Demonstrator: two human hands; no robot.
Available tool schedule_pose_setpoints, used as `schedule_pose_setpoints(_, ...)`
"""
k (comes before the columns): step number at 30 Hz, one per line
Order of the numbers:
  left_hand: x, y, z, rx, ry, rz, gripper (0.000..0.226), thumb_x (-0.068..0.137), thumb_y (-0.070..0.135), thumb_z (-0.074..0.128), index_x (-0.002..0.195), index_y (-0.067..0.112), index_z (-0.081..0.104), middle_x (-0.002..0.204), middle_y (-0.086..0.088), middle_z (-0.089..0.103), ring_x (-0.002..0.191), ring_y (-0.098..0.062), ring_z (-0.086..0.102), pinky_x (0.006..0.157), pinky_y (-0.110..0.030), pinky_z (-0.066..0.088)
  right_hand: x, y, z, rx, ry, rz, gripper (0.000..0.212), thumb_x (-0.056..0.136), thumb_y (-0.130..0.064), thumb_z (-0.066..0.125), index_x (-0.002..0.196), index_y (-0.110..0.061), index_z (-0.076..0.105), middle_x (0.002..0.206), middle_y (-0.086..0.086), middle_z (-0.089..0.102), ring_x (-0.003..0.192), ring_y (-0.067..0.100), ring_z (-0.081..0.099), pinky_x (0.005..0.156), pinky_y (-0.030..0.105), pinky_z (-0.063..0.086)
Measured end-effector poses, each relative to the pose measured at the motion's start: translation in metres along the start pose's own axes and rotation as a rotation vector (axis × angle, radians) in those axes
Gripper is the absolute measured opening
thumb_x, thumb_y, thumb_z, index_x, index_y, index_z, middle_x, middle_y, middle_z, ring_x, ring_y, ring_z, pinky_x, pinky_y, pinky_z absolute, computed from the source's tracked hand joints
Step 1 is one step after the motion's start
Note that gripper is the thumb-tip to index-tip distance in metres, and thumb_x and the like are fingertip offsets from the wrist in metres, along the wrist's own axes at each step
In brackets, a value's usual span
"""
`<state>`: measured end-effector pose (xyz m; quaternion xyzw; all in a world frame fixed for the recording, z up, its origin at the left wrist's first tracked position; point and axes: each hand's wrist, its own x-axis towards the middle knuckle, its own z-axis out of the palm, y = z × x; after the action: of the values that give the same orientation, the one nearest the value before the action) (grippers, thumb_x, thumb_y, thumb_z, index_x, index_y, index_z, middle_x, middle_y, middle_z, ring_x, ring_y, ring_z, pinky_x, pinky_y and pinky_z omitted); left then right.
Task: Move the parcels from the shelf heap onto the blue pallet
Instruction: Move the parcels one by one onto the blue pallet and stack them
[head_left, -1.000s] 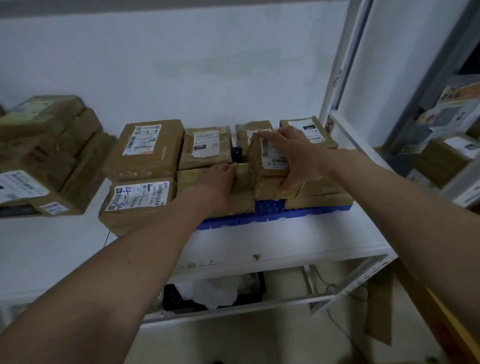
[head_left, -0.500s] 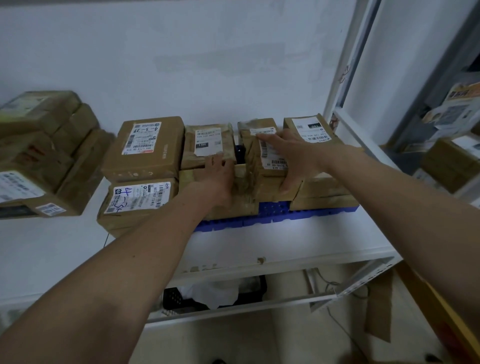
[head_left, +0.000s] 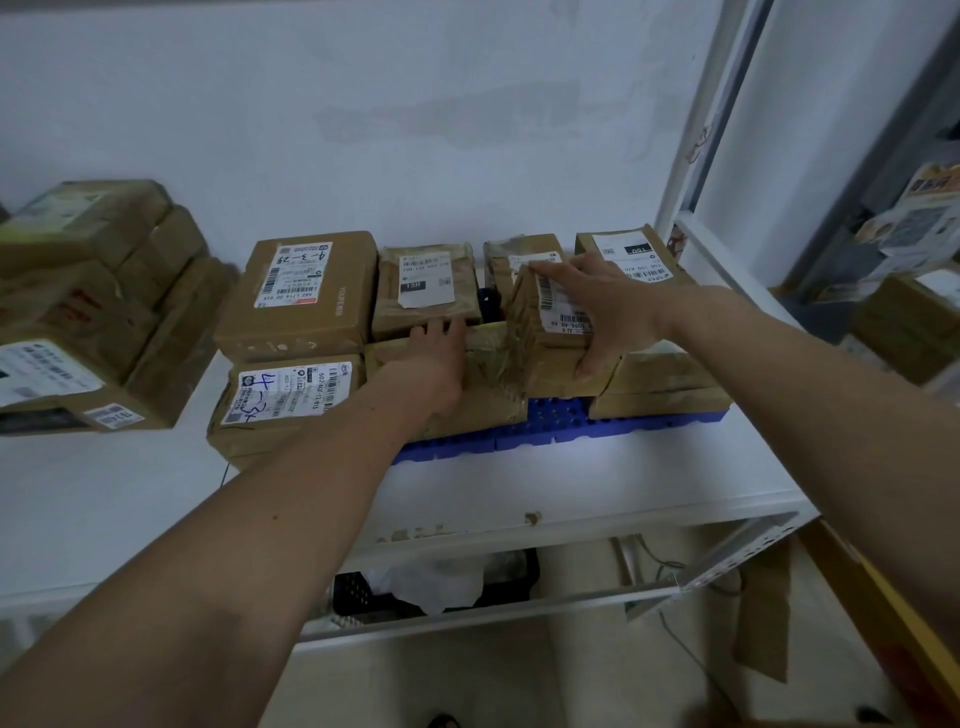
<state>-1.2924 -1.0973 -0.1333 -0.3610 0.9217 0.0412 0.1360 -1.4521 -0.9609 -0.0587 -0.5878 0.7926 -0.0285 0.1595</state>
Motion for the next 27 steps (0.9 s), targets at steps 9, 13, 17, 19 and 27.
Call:
schedule_pose_setpoints(9, -0.003, -0.014, -0.001, -0.037, -0.008, -0.045, 0.091, 0.081, 0.001, 0.061, 0.152, 0.017, 0.007, 0.149, -0.017, 0.018, 0.136, -0.038, 0.022, 0.107, -0.059, 0.032, 0.006, 0.002, 0.003, -0.044, -0.003, 0.008, 0.133, 0.057, -0.027, 0.089, 0.152, -0.033, -0.003, 0.149, 0.008, 0.018, 0.139, 0.031, 0.021, 0.11, 0.049, 0.032)
schedule_pose_setpoints(13, -0.002, -0.013, 0.0, -0.042, -0.025, -0.067, 0.092, 0.079, -0.001, 0.061, 0.152, 0.019, 0.008, 0.148, -0.017, 0.017, 0.136, -0.038, 0.021, 0.105, -0.062, 0.032, 0.013, -0.004, 0.014, -0.096, -0.03, 0.008, 0.133, 0.057, -0.027, 0.089, 0.152, -0.034, -0.004, 0.149, 0.006, 0.018, 0.14, 0.028, 0.018, 0.11, 0.049, 0.033)
schedule_pose_setpoints(17, -0.001, -0.011, -0.002, -0.056, -0.026, -0.065, 0.089, 0.081, -0.002, 0.059, 0.152, 0.018, 0.009, 0.149, -0.016, 0.016, 0.136, -0.038, 0.021, 0.107, -0.061, 0.031, 0.022, -0.008, 0.028, -0.148, -0.059, 0.009, 0.131, 0.059, -0.024, 0.088, 0.152, -0.031, -0.004, 0.15, 0.008, 0.015, 0.141, 0.029, 0.014, 0.109, 0.047, 0.032)
schedule_pose_setpoints(19, -0.001, -0.011, -0.001, -0.064, -0.028, -0.068, 0.088, 0.082, -0.002, 0.058, 0.152, 0.018, 0.009, 0.149, -0.016, 0.015, 0.137, -0.038, 0.02, 0.107, -0.061, 0.03, 0.027, -0.008, 0.036, -0.169, -0.068, 0.015, 0.131, 0.058, -0.025, 0.088, 0.153, -0.03, -0.003, 0.15, 0.009, 0.015, 0.141, 0.03, 0.014, 0.11, 0.047, 0.033)
schedule_pose_setpoints(27, -0.006, -0.009, -0.003, -0.079, -0.001, -0.026, 0.081, 0.085, -0.002, 0.053, 0.152, 0.016, 0.01, 0.151, -0.016, 0.014, 0.138, -0.036, 0.02, 0.111, -0.054, 0.028, 0.035, -0.004, 0.062, -0.179, -0.049, 0.024, 0.126, 0.061, -0.021, 0.086, 0.153, -0.03, 0.0, 0.153, 0.008, 0.011, 0.144, 0.032, 0.006, 0.113, 0.052, 0.03)
